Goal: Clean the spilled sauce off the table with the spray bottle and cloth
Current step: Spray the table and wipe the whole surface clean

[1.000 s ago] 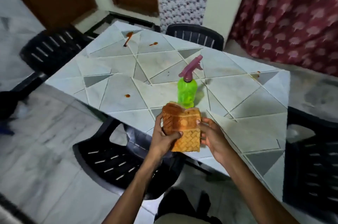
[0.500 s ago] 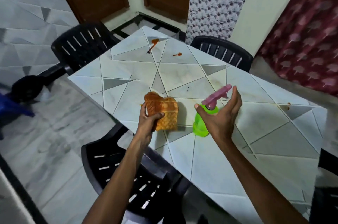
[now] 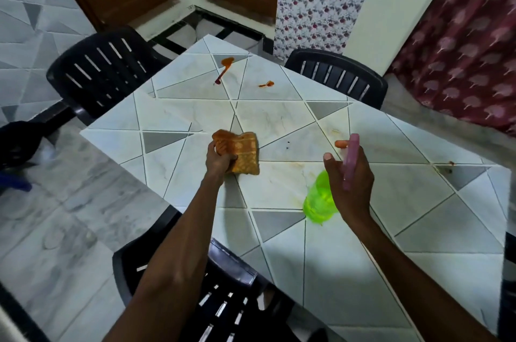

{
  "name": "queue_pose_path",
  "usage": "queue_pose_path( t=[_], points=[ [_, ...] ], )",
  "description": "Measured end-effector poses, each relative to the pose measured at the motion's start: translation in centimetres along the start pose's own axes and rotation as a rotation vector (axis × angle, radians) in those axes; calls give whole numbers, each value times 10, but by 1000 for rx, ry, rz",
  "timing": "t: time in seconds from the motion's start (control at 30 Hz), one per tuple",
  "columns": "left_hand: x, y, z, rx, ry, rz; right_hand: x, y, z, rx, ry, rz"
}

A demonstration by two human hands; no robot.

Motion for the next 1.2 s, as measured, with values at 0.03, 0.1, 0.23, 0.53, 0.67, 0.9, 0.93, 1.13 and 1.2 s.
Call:
queue_pose_path(
  t=[0.03,0.1,0.23,0.53,0.67,0.9,0.93,1.13,1.2],
  points=[
    [-1,0,2,-2,-39,60,-1,-1,1,-3,-2,2],
    [-2,0,4,28,-98,202,-3,-3,1,-8,0,8],
    [9,-9,6,-25,38,41,-3,-5,2,9,17,3],
    [37,-29,0,-91,274,-166,-7,2,-1,12,37,-19],
    [26,-6,3,-26,57,121,-10,5,-2,-21,69,-17],
    [38,-28,-32,520,-264,923,-19,-2,3,22,-9,76],
    [47,-30,-38,678,-198,905,-24,-1,3,31,-29,113],
    [143,0,-103,872,492,781,-93,-3,15,272,-176,258],
    [183,22,-126,956,618,830,-122,-28,18,417,-210,232]
  ],
)
Point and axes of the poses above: each hand's wrist, its own z-axis towards the middle knuckle, its own x-axis out of the palm, y = z × x, the point moved 4 cm from there along z, towards the middle knuckle, and after that the axes turned 6 degrees about -y, right-handed, at the moved point
